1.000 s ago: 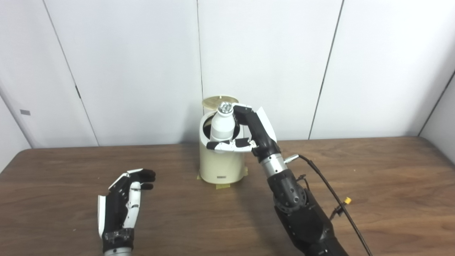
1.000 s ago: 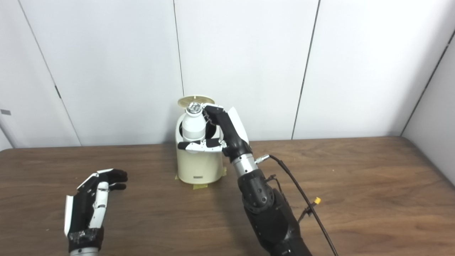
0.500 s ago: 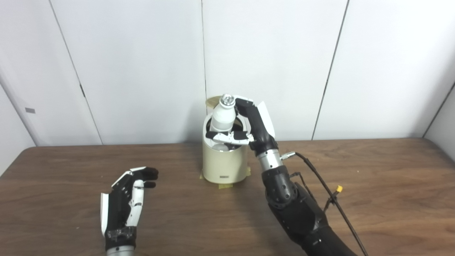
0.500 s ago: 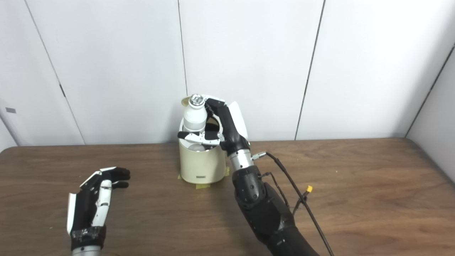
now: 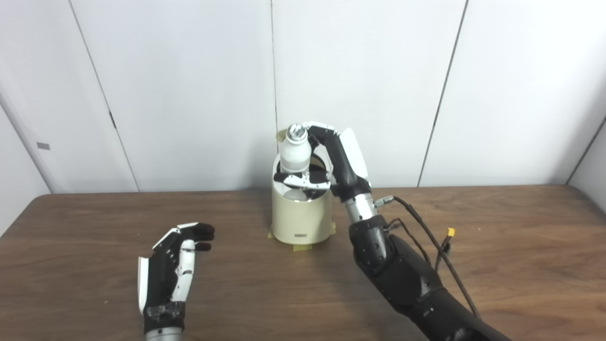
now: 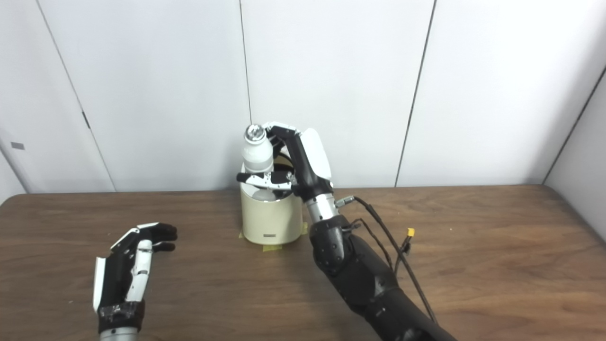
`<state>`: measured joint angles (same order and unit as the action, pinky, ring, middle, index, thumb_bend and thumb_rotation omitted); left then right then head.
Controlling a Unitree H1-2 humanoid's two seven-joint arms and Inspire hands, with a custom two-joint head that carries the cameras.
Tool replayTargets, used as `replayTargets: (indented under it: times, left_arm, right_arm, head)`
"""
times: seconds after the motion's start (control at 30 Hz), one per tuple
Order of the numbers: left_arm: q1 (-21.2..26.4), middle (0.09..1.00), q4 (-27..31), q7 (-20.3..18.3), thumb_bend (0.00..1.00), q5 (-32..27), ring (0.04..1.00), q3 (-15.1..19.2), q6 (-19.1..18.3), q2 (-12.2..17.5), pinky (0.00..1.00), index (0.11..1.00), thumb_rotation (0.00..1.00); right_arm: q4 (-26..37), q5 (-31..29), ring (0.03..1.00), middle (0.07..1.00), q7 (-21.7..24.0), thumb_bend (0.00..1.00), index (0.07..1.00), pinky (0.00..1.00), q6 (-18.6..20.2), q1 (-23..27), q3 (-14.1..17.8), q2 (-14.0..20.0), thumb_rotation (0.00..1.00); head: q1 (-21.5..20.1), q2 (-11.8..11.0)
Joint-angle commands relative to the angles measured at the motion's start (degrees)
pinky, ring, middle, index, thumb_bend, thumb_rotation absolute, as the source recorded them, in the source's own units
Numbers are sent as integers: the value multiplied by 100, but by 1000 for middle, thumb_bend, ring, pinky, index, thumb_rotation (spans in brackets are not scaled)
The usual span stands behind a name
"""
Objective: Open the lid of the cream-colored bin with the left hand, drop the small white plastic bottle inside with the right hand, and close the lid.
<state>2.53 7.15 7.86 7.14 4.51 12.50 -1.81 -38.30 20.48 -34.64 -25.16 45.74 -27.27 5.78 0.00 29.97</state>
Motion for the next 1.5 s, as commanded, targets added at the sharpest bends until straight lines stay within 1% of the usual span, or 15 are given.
replayTargets:
  times: [0.0,0.17,0.5,0.73,0.8,1.0,1.2,1.37,1.47]
  left_arm:
    - [141,615,238,20,141,30,625,-49,95,-41,576,584,659]
    - [142,616,230,34,136,22,622,-62,98,-16,573,586,648]
    - [133,618,251,64,140,83,627,-85,90,-18,576,584,679]
    - [119,615,236,88,144,116,625,-95,83,-24,573,581,685]
    - [106,617,235,94,144,153,628,-106,88,-26,574,582,689]
    - [82,617,251,93,139,125,621,-127,116,-35,561,582,694]
    - [69,620,265,79,139,95,623,-146,104,-29,567,585,688]
    - [69,621,272,102,143,114,625,-155,88,-53,567,584,687]
    - [65,619,290,110,142,134,626,-164,67,-64,571,583,684]
  right_arm:
    - [5,63,418,513,-257,518,477,343,-177,407,-100,97,0]
    - [-121,10,420,516,-401,518,471,352,-176,415,-340,160,0]
    - [-219,83,420,517,-611,518,468,357,-176,440,-602,260,0]
    - [-338,91,438,513,-726,519,461,378,-176,492,-701,276,0]
    - [-351,93,432,515,-757,518,462,371,-176,509,-739,288,0]
    - [-418,96,444,512,-883,518,454,380,-176,594,-815,300,0]
    - [-501,18,425,516,-970,517,463,361,-176,700,-854,299,0]
    - [-576,-29,430,510,-984,518,464,367,-176,766,-836,295,0]
    - [-620,-3,427,511,-1085,518,465,360,-177,815,-889,308,0]
  head:
    - [14,5]
    - [13,19]
    - [13,19]
    - [47,-5]
    - [78,-22]
    - [95,-10]
    - [104,-5]
    - [127,-18]
    - [136,-19]
